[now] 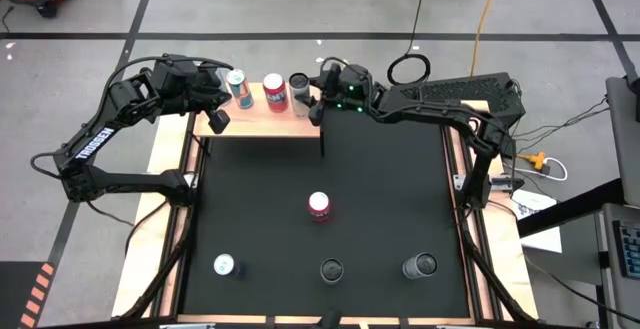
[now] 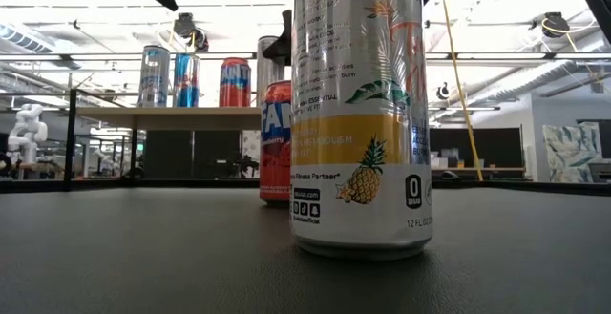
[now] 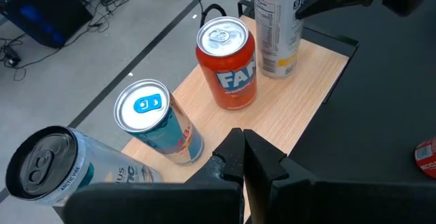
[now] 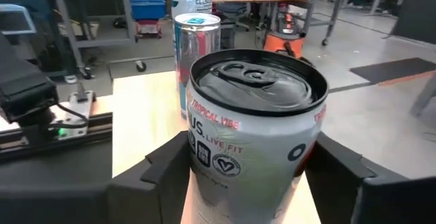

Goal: Place canned beverage on shelf
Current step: Put the top white-yellow soda can on the shelf

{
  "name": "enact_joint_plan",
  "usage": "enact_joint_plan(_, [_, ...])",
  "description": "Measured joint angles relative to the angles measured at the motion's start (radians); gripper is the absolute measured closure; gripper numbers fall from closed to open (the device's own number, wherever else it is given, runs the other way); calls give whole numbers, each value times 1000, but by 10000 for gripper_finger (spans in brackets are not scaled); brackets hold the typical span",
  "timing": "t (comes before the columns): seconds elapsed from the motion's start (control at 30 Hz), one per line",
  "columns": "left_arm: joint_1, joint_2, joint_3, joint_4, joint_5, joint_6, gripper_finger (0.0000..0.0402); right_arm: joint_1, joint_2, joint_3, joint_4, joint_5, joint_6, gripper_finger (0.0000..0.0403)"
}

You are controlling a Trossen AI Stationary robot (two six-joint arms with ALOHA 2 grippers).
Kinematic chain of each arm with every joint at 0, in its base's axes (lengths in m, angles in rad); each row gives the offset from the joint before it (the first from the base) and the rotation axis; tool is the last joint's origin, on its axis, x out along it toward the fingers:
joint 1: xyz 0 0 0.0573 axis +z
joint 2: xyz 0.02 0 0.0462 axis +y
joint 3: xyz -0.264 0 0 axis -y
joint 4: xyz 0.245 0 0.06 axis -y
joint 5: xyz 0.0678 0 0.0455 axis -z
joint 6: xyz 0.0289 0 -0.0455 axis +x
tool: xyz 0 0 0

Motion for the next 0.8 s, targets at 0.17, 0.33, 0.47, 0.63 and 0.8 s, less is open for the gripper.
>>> enact_joint_plan(0.17, [0, 0, 0, 0, 0, 0, 401, 46, 0, 0, -1, 91, -49, 187])
enact_joint_plan(0.33, [0, 0, 0, 0, 0, 0, 401, 94, 0, 0, -1, 270, -44, 187])
enact_joint_plan(0.47, [0, 0, 0, 0, 0, 0, 401, 99, 0, 0, -3, 288, 16, 187])
enact_joint_plan(0.63, [0, 0, 0, 0, 0, -1, 401, 101, 0, 0, -5, 389, 96, 187])
enact_joint_plan(0.8, [0, 0, 0, 0, 0, -1, 401, 102, 3, -2, 23, 455, 138, 187])
